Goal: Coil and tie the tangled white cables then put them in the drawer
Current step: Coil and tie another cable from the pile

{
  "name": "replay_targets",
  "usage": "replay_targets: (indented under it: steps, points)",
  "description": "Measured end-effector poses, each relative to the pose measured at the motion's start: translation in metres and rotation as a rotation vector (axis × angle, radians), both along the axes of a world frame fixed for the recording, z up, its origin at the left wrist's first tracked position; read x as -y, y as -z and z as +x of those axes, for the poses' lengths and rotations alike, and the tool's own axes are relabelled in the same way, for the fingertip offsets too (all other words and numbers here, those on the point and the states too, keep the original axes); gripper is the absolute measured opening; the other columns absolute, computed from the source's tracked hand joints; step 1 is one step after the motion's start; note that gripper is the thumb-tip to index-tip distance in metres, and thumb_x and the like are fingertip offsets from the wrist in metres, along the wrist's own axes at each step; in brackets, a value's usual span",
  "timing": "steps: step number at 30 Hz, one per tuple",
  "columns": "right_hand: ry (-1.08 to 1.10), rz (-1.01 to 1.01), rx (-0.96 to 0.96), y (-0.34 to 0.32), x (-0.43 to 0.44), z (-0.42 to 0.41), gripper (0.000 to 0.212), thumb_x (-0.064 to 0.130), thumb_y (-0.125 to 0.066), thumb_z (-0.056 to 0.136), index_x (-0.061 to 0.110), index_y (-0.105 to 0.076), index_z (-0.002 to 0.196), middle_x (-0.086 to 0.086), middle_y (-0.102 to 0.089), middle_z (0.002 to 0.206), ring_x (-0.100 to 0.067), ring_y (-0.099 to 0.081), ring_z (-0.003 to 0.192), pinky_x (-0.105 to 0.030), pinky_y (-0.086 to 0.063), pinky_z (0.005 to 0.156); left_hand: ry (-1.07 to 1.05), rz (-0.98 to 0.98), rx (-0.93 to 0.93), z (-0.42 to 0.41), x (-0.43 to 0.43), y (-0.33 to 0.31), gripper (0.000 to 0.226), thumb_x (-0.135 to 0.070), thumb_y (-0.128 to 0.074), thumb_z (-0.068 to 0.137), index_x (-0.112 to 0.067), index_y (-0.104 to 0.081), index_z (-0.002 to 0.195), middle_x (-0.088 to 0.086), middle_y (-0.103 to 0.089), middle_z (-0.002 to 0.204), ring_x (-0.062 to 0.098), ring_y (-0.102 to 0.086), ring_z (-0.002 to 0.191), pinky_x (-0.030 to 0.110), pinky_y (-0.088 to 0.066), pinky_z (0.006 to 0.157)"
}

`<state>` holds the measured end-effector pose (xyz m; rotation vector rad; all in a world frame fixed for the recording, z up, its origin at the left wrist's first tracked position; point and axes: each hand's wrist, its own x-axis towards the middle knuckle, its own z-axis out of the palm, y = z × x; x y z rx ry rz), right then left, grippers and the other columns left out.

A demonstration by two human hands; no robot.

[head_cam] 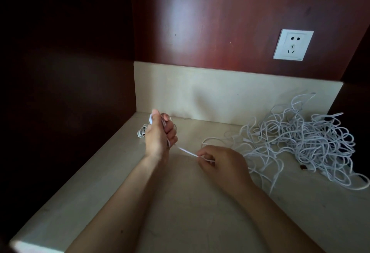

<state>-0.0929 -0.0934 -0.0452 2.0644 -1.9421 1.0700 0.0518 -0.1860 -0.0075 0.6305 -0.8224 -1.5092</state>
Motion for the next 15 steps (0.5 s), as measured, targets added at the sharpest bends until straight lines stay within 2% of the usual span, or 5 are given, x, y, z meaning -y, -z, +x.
replay_targets:
  steps: [4, 7, 9, 11, 15]
  points:
    - [-0.107, -0.017, -0.097, -0.002, -0.002, 0.001, 0.021, 0.043, -0.052, 0.080, 0.034, -0.068, 0.090, 0.017, -0.060, 0.073, -0.002, -0.057, 0.074, -0.026, -0.045, 0.064, -0.153, -0.098, 0.330, 0.000, -0.003, 0.002, 0.041, -0.032, -0.033, 0.106, -0.019, -0.034, 0.066, -0.008, -0.031, 0.045, 0.006, -0.025, 0.037, 0.021, -0.020, 0.041]
    - [-0.230, -0.072, -0.067, -0.006, -0.004, 0.001, 0.017, 0.036, -0.052, 0.087, 0.029, -0.067, 0.091, 0.015, -0.064, 0.084, 0.000, -0.054, 0.077, -0.023, -0.042, 0.067, -0.204, -0.201, 0.564, -0.002, 0.001, 0.012, 0.042, -0.030, -0.035, 0.106, -0.015, -0.035, 0.066, 0.004, -0.035, 0.056, 0.011, -0.028, 0.044, 0.026, -0.024, 0.046]
    - [-0.257, -0.112, -0.052, -0.009, -0.005, 0.002, 0.011, 0.032, -0.054, 0.092, 0.029, -0.065, 0.092, 0.018, -0.058, 0.085, 0.008, -0.045, 0.075, -0.018, -0.038, 0.067, -0.119, -0.196, 0.647, -0.004, 0.003, 0.015, 0.037, -0.032, -0.036, 0.105, -0.014, -0.038, 0.073, 0.010, -0.036, 0.063, 0.014, -0.028, 0.048, 0.026, -0.022, 0.047]
    - [-0.252, -0.147, -0.052, -0.011, -0.007, 0.002, 0.008, 0.031, -0.055, 0.094, 0.031, -0.063, 0.092, 0.018, -0.056, 0.085, 0.011, -0.042, 0.074, -0.018, -0.040, 0.068, 0.028, -0.172, 0.720, -0.006, 0.000, 0.017, 0.038, -0.038, -0.038, 0.103, -0.017, -0.036, 0.072, 0.003, -0.038, 0.059, 0.011, -0.029, 0.043, 0.021, -0.021, 0.043]
    - [-0.173, -0.243, 0.107, -0.013, -0.009, 0.001, 0.016, 0.045, -0.064, 0.084, 0.030, -0.062, 0.080, 0.018, -0.055, 0.073, 0.002, -0.051, 0.064, -0.021, -0.043, 0.063, 0.350, -0.112, 0.764, -0.011, -0.012, 0.016, 0.057, -0.059, -0.029, 0.100, -0.021, -0.033, 0.057, -0.005, -0.033, 0.047, 0.010, -0.027, 0.038, 0.022, -0.018, 0.040]
